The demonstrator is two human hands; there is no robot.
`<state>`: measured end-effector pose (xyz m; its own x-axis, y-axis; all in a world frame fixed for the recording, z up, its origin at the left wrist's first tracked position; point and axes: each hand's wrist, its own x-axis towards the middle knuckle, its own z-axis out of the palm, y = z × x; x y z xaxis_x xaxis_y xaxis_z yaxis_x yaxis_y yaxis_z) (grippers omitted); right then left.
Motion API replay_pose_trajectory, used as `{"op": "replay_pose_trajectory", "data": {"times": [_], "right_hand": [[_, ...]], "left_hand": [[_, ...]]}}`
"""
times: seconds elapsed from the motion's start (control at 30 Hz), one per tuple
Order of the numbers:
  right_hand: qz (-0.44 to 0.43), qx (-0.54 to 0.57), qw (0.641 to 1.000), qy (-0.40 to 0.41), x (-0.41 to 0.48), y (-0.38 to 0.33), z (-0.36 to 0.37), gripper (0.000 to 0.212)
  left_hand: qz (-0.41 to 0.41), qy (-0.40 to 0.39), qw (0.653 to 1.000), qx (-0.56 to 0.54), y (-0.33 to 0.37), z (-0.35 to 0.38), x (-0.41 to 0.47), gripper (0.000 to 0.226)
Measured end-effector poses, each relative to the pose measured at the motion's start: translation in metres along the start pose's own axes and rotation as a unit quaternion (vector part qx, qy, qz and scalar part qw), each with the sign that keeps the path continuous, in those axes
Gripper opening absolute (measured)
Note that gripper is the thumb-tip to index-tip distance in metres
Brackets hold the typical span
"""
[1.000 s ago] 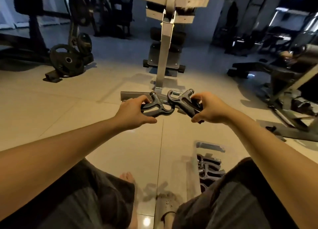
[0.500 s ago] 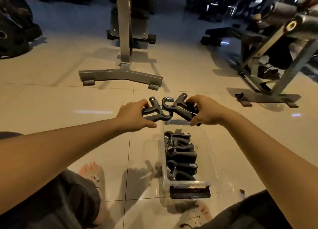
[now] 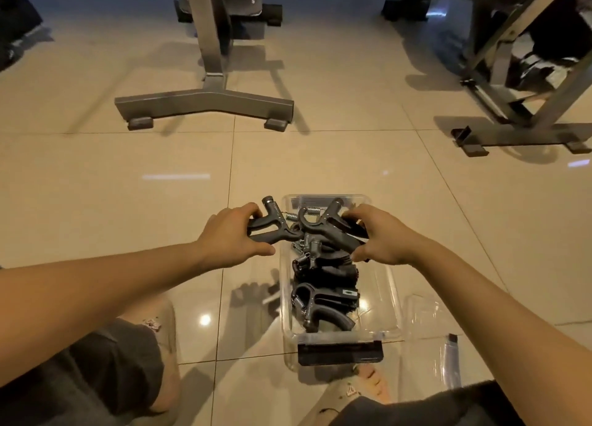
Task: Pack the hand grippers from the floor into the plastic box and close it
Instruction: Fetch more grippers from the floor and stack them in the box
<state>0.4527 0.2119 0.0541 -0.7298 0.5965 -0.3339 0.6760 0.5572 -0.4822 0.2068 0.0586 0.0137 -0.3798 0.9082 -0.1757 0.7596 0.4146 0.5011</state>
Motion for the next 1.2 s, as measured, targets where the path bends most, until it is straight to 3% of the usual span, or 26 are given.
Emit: {"op": "replay_pose_trajectory", "data": {"times": [0.23,0.57,0.73,0.9,1.2], "right_hand": [[-0.023,0.094,0.995,-0.023,0.011,0.026,0.025,0.068],[-0.01,0.266,0.963,0.029,0.047,0.027,0.014,0.032],[0.017,0.305,0.95,0.06,0.072,0.029,0.014,0.016],[0.055,0.328,0.94,0.077,0.094,0.03,0.017,0.024],[0.04,0.319,0.94,0.115,0.118,0.031,0.022,0.01]], "left_hand": [[0.002,-0.037,0.999,-0.004,-0.02,0.023,0.003,0.056],[0.053,-0.019,0.998,0.02,-0.025,0.023,0.025,0.06],[0.058,-0.018,0.998,0.024,-0.032,0.017,0.034,0.06],[0.053,-0.019,0.998,0.016,-0.037,0.009,0.044,0.058],[0.04,-0.025,0.999,0.004,-0.042,0.006,0.055,0.057]]}}
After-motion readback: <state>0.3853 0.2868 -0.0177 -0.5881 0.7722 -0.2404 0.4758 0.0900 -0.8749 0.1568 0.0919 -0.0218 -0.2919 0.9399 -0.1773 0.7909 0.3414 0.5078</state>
